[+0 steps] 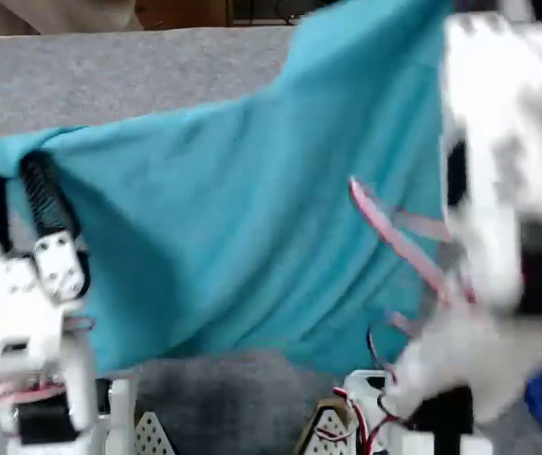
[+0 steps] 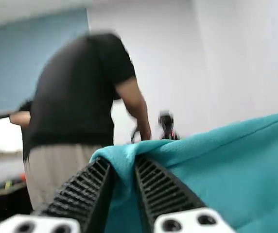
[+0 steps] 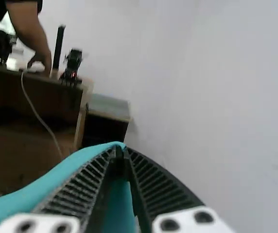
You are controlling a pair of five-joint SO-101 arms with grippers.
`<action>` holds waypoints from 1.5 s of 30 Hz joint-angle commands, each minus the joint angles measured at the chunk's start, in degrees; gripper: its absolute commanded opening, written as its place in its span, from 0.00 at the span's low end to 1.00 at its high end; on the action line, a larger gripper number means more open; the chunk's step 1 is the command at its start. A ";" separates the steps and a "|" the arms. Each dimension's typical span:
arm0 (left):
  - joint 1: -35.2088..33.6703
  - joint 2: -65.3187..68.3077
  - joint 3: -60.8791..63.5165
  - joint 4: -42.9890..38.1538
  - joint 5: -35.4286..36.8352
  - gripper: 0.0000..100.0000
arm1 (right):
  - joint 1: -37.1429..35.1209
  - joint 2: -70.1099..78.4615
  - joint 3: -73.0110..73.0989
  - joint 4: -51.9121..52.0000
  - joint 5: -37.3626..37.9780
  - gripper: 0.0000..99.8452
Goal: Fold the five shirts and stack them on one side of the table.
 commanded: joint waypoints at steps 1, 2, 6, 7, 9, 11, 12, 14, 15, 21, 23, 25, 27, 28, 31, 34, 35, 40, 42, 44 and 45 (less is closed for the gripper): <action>2.90 2.24 9.67 -3.25 -6.59 0.05 | -2.42 6.46 10.68 -10.81 0.18 0.01; 3.25 3.56 12.57 -5.89 -8.44 0.05 | -2.95 9.01 12.70 -13.36 0.18 0.01; 5.10 11.21 20.92 -22.24 -12.92 0.02 | -3.47 20.70 14.81 -19.34 0.09 0.01; 5.63 13.85 21.36 -25.41 -13.10 0.02 | -3.47 23.52 13.93 -19.69 -0.18 0.01; 6.15 19.74 20.48 -28.57 -12.92 0.02 | -3.38 28.70 11.03 -19.52 -2.73 0.01; 5.89 26.15 16.53 -29.01 -10.20 0.02 | -3.21 33.01 7.78 -19.52 -4.22 0.01; 5.80 29.76 13.80 -28.84 -7.82 0.02 | -3.21 34.95 6.20 -19.43 -4.57 0.01; 4.31 37.49 7.56 -28.84 -3.96 0.02 | -3.47 38.73 2.59 -18.29 -4.57 0.01; 3.87 41.80 3.78 -28.84 -2.46 0.02 | -3.56 40.48 0.75 -17.23 -4.57 0.01; 1.14 73.36 -22.24 -28.75 1.23 0.02 | -3.56 48.57 -11.65 -9.23 -4.66 0.01; 0.26 84.09 -31.21 -28.66 1.14 0.02 | -3.56 50.33 -16.04 -5.80 -4.66 0.01; 0.00 93.05 -38.51 -28.66 1.14 0.02 | -3.56 52.00 -19.91 -3.08 -4.66 0.01; 0.00 98.15 -43.60 -26.46 1.05 0.02 | -3.47 53.58 -23.34 -0.88 -4.66 0.01; 0.00 99.21 -45.71 -23.65 1.14 0.02 | -3.30 54.29 -25.01 0.09 -4.66 0.01; -0.09 99.91 -51.16 -12.04 1.23 0.02 | -3.03 56.13 -28.97 2.90 -4.22 0.01; -0.62 100.35 -55.82 -1.58 3.52 0.02 | -2.33 57.54 -31.78 5.63 -4.22 0.01; -1.14 100.35 -56.97 1.49 4.48 0.02 | -2.33 57.89 -32.40 6.59 -4.22 0.01; -1.93 100.26 -61.10 16.00 8.18 0.02 | -2.51 57.98 -33.19 15.74 -4.22 0.01; -1.76 99.91 -62.59 23.74 9.76 0.02 | -2.51 57.27 -33.19 19.78 -4.22 0.01; -1.58 99.91 -65.14 31.82 11.34 0.02 | -2.24 56.75 -33.19 23.56 -4.22 0.01; -1.58 100.09 -66.64 35.34 12.13 0.02 | -2.15 56.57 -33.27 25.67 -4.22 0.01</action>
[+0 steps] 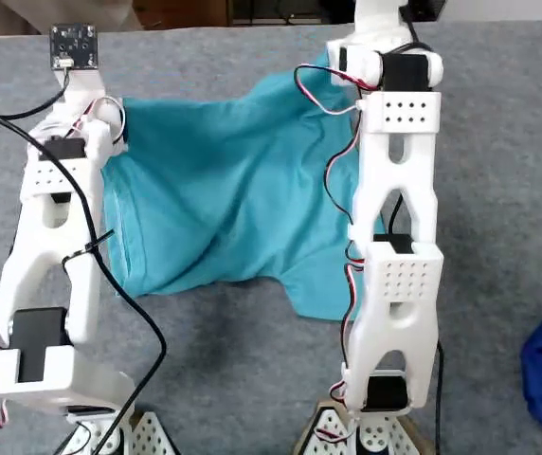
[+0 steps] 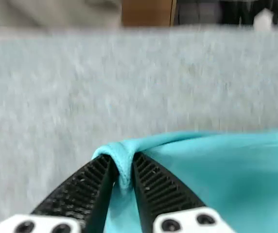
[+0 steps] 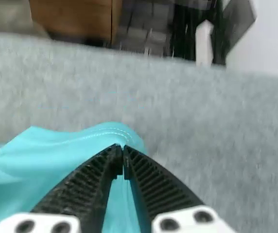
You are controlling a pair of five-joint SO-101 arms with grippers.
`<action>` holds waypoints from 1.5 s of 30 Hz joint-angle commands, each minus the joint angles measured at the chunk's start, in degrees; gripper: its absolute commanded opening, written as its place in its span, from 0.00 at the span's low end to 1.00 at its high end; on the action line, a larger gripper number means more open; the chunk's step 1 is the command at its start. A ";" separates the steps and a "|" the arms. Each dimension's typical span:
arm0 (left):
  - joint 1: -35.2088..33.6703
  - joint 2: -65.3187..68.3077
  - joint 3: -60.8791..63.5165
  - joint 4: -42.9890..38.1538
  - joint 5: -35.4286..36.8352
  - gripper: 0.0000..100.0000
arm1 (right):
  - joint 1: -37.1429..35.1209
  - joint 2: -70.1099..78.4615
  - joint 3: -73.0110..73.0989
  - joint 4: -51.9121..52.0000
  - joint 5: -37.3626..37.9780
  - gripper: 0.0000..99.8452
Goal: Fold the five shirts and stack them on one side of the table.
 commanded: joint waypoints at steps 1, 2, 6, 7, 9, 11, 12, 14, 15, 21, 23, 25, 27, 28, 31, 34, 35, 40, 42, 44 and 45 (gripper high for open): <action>-0.18 -0.75 -7.38 13.63 3.08 0.02 | 0.40 -2.24 -3.30 6.86 -0.09 0.01; -0.09 -0.66 -8.44 16.70 3.78 0.02 | 0.40 -2.42 -3.30 8.97 -0.09 0.01; 1.49 -0.66 -9.93 25.93 4.66 0.02 | 0.31 -2.68 -3.30 16.26 -0.26 0.01; 2.20 -0.66 -9.85 28.04 4.75 0.02 | 0.31 -2.68 -3.30 17.93 -0.44 0.01; 4.13 -0.57 -8.70 30.95 4.84 0.02 | 0.40 -2.68 -3.30 21.19 -0.44 0.01; 5.71 -1.10 -6.33 31.38 4.92 0.02 | 1.19 -2.77 -3.03 23.30 -0.53 0.01; 6.24 -1.10 -5.45 31.74 4.92 0.02 | 1.98 -3.03 -2.95 23.30 -0.62 0.01; 6.77 -1.10 -3.60 31.91 4.92 0.02 | 3.38 -4.79 -2.51 23.30 -0.62 0.01; 6.86 -1.10 -2.64 32.70 4.92 0.02 | 3.82 -6.02 -1.63 23.30 -0.44 0.01; 6.95 -2.07 2.29 35.34 5.27 0.02 | 3.91 -16.92 14.55 23.21 1.05 0.01; 8.09 -4.62 5.10 35.34 7.47 0.02 | 3.03 -20.70 22.29 23.03 1.14 0.01; 9.23 -9.01 7.91 35.25 7.82 0.02 | 2.77 -23.69 29.05 22.86 1.14 0.01; 10.46 -14.37 11.60 35.25 8.00 0.02 | 2.77 -25.98 34.86 22.07 1.14 0.01; 11.16 -17.19 13.89 35.25 8.00 0.02 | 3.03 -26.86 37.32 21.27 1.14 0.01; 12.84 -26.15 21.27 35.25 8.00 0.02 | 4.18 -28.70 43.03 18.90 1.14 0.01; 13.54 -35.21 27.34 35.25 8.00 0.02 | 5.23 -30.20 46.02 17.93 1.14 0.01; 13.45 -37.93 29.01 35.25 7.91 0.02 | 5.58 -30.81 46.99 18.02 1.14 0.01; 13.27 -46.29 35.69 35.25 7.82 0.02 | 6.29 -34.86 52.35 18.20 2.20 0.01; 13.27 -47.16 36.84 35.25 7.82 0.02 | 6.29 -37.23 54.90 19.16 3.34 0.01; 13.19 -47.25 37.01 35.25 7.82 0.02 | 6.37 -39.78 57.98 19.52 3.69 0.01; 13.19 -47.25 36.84 35.25 7.82 0.02 | 6.37 -41.01 59.56 19.52 3.78 0.01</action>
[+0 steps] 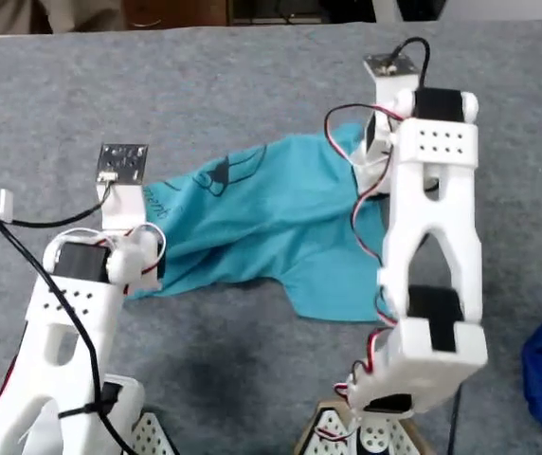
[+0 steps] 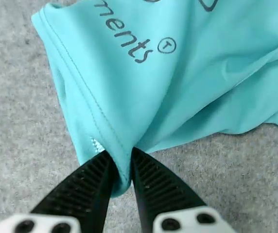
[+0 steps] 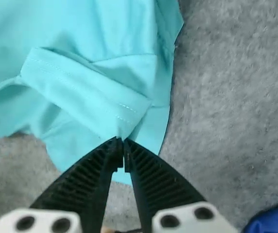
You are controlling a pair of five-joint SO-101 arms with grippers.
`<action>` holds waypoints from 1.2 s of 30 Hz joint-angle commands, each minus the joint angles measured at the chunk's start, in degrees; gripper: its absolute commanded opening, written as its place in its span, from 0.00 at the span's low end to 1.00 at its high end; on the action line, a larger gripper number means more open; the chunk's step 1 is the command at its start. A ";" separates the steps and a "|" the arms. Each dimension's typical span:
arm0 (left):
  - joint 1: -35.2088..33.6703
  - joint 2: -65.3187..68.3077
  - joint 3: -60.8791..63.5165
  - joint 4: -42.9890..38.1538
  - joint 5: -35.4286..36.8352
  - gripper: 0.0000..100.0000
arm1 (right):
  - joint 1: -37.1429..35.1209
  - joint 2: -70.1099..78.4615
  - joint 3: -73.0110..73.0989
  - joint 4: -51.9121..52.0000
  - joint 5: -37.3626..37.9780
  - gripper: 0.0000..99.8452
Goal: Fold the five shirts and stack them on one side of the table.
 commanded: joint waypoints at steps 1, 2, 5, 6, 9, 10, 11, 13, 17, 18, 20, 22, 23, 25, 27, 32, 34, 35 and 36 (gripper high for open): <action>0.26 -1.63 -0.26 0.26 0.18 0.02 | 1.54 -7.52 4.62 0.26 1.32 0.01; 0.26 -1.63 -0.35 0.26 0.18 0.02 | 1.98 -8.48 5.93 0.18 1.67 0.01; 0.26 -1.80 -0.35 0.26 0.18 0.02 | 5.05 -11.12 9.45 -1.49 2.20 0.01; 0.26 -1.80 -0.35 0.26 0.18 0.02 | 6.81 -11.82 9.89 -2.29 3.08 0.01; 0.26 -1.89 -0.35 0.26 0.18 0.02 | 11.21 -13.14 10.42 -3.08 5.63 0.01; 0.26 -1.98 -0.35 0.26 0.18 0.02 | 12.18 -13.23 10.68 -2.99 6.33 0.01; 0.26 -2.07 -0.35 0.26 0.18 0.02 | 12.79 -13.49 11.30 -2.99 6.86 0.01; 0.35 -2.07 -0.35 0.26 0.18 0.02 | 13.58 -13.76 12.44 -2.99 7.82 0.01; 0.26 -2.07 -0.35 0.26 0.35 0.02 | 13.58 -13.76 14.11 -2.99 7.91 0.01; 0.26 -2.07 -0.35 0.26 0.35 0.02 | 13.49 -13.76 14.29 -2.99 7.91 0.01; 0.26 -2.07 -0.35 0.26 0.35 0.02 | 13.41 -13.76 14.55 -2.99 9.41 0.01; 0.18 -2.15 -0.35 0.18 0.35 0.02 | 13.41 -13.76 14.73 -2.99 10.64 0.01; 0.18 -2.15 -0.35 -0.18 0.35 0.02 | 13.41 -13.76 14.81 -2.90 10.73 0.01; -0.18 -2.15 -0.44 -1.58 0.44 0.03 | 13.41 -13.76 14.64 -1.67 11.34 0.02; -2.46 -2.15 -1.58 -1.85 1.58 0.09 | 13.32 -13.85 14.37 0.53 13.45 0.08; -10.90 -2.15 -6.68 -1.76 11.60 0.24 | 13.32 -13.85 14.37 1.49 16.09 0.15; -12.75 -1.71 -8.88 -1.76 11.08 0.23 | 13.32 -13.85 14.29 1.67 16.35 0.15; -13.27 -1.71 -9.67 -1.76 11.08 0.23 | 13.23 -13.85 14.29 1.58 16.35 0.15; -13.45 -1.71 -10.29 -1.76 11.08 0.22 | 12.44 -13.85 14.29 1.49 16.35 0.15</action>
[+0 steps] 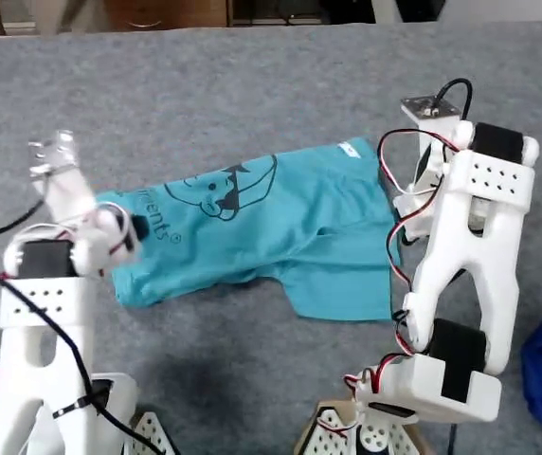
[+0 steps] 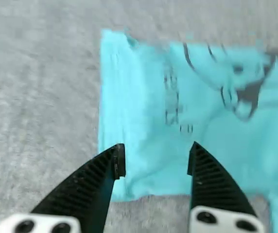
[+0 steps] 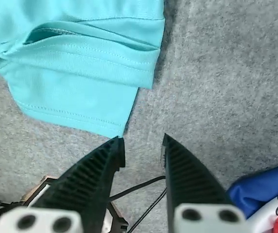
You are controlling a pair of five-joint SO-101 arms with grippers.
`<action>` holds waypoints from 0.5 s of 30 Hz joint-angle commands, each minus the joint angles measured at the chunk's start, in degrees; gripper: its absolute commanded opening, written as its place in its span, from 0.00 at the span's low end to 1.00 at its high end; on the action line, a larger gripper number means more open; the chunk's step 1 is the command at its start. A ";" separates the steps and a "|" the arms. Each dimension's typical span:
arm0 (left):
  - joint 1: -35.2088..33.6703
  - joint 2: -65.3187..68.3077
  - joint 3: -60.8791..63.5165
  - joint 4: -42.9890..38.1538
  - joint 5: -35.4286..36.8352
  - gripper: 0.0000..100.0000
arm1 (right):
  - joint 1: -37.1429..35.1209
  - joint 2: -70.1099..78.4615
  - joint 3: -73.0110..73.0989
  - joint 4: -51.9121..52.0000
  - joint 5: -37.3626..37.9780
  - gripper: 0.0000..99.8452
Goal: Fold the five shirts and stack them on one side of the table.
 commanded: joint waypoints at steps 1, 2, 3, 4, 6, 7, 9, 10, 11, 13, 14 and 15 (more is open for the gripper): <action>-1.49 -1.27 -5.10 -0.62 0.70 0.21 | -0.84 -3.74 -0.40 0.44 0.62 0.15; -1.41 -1.27 -5.36 -0.62 0.79 0.20 | -2.07 -3.74 -0.40 0.44 0.44 0.15; -1.32 -1.27 -5.63 -0.62 0.97 0.19 | -3.82 -3.56 -0.40 0.35 0.26 0.15; -1.23 -1.19 -5.80 -0.79 1.05 0.19 | -6.02 -3.30 -0.13 0.00 0.18 0.15; 0.53 -1.10 -5.71 -0.88 1.05 0.18 | -11.03 -3.03 0.40 -0.26 -0.97 0.15; 1.67 -1.10 -5.54 -0.70 1.05 0.17 | -13.49 -2.77 1.19 -1.14 -2.29 0.15; 4.31 -1.10 -5.45 -0.53 1.14 0.16 | -18.51 -1.80 3.03 -3.69 -4.04 0.15; 5.45 -1.10 -5.45 -0.53 1.14 0.15 | -20.53 -1.10 4.18 -5.36 -4.48 0.15; 6.42 -1.10 -5.63 -0.53 1.14 0.15 | -22.29 -0.31 5.49 -7.30 -4.92 0.15; 7.82 -1.10 -5.89 -0.53 1.14 0.14 | -24.66 1.54 7.52 -10.46 -5.01 0.15; 8.09 -1.19 -5.98 -0.44 1.14 0.14 | -25.19 2.59 8.22 -12.31 -5.01 0.15; 8.26 -1.45 -5.98 -0.44 1.14 0.14 | -25.36 3.82 8.57 -13.98 -5.01 0.15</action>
